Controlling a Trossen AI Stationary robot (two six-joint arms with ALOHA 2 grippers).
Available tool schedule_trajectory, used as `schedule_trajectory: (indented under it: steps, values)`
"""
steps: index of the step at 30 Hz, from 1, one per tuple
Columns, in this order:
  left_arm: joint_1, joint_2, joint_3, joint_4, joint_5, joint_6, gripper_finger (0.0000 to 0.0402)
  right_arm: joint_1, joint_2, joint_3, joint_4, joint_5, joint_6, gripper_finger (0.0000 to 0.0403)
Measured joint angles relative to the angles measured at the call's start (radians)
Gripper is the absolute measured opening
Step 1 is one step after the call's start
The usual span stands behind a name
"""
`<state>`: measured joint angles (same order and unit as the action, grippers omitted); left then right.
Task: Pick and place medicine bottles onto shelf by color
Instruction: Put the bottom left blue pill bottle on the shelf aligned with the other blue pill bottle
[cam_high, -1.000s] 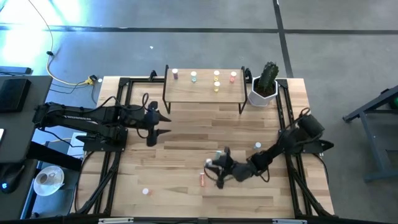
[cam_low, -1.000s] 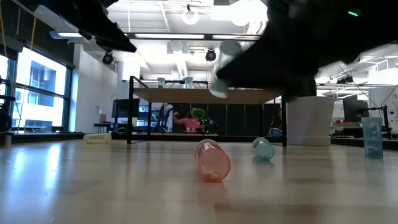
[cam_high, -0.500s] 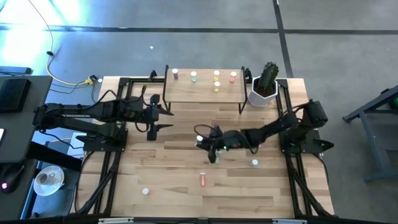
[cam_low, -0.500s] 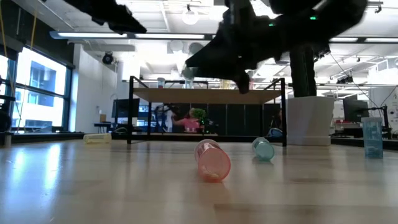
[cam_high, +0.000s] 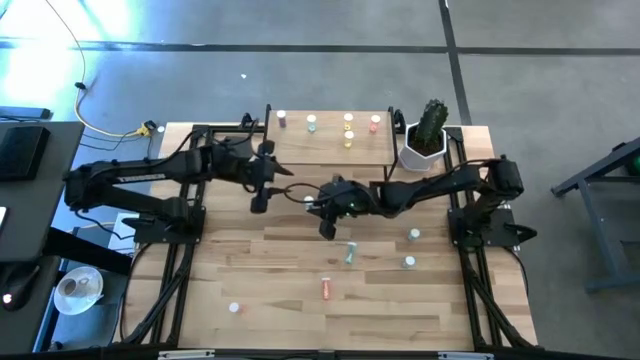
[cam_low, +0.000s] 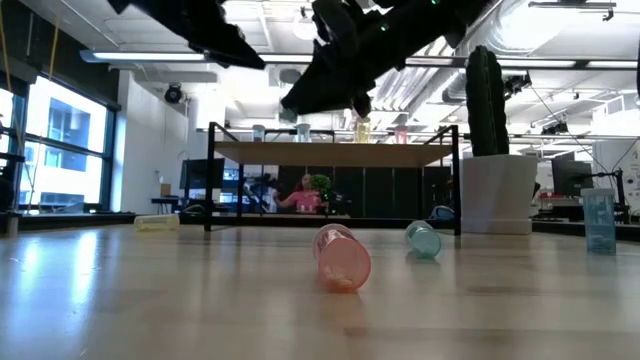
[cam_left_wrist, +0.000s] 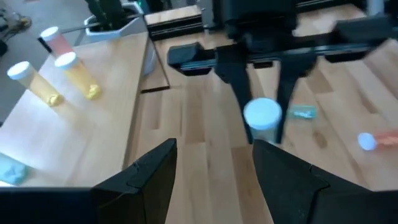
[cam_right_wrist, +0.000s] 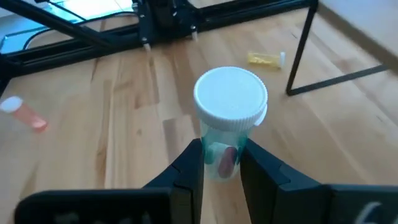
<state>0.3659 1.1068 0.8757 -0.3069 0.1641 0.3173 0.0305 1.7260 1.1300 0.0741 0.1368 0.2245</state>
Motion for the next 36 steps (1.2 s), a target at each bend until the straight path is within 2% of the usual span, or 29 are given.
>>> schedule_trajectory:
  steps: [3,9,18,36]
  values:
    - [0.017,0.054,0.026,-0.007,0.002,-0.012,0.02,-0.02,0.0,0.015,-0.035,-0.002,-0.006,0.0068]
    - [0.028,0.143,0.082,-0.008,0.093,-0.032,0.02,-0.055,0.0,0.021,-0.073,-0.002,-0.006,0.0068]
    - [0.026,0.229,0.105,0.03,0.095,-0.082,0.02,-0.077,0.0,0.021,-0.087,-0.002,0.001,0.0068]
    - [0.026,0.279,0.105,0.074,0.095,-0.109,0.02,-0.077,0.0,0.021,-0.054,0.008,0.002,0.0068]
